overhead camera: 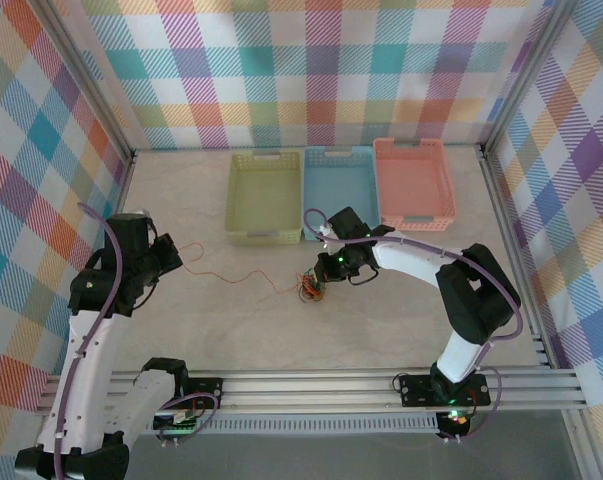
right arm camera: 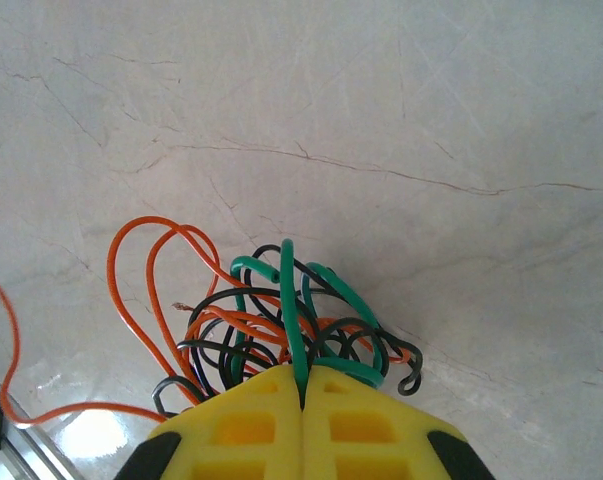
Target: Untangle the cables
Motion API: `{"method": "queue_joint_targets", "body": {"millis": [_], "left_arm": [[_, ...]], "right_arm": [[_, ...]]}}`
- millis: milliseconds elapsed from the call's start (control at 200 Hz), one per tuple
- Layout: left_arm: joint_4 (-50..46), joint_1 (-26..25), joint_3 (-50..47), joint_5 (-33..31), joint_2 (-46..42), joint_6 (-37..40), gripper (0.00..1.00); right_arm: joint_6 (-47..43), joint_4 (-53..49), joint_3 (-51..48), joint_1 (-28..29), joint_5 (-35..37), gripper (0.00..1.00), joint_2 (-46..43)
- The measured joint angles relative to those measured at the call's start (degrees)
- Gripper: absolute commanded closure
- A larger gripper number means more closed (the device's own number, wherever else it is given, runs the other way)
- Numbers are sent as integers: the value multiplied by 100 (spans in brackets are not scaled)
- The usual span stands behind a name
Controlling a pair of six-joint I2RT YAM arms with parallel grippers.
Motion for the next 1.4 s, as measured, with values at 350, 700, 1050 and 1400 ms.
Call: {"method": "queue_joint_targets", "body": {"millis": [350, 700, 1050, 1400], "left_arm": [[9, 55, 0, -398, -319, -68, 100], [9, 61, 291, -610, -413, -155, 100], [26, 61, 804, -833, -439, -155, 100], [70, 63, 933, -938, -433, -155, 100]], "right_arm": [[186, 63, -101, -153, 105, 100, -94], [358, 83, -173, -275, 131, 100, -114], [470, 87, -190, -295, 153, 100, -114], [509, 125, -229, -339, 205, 100, -188]]}}
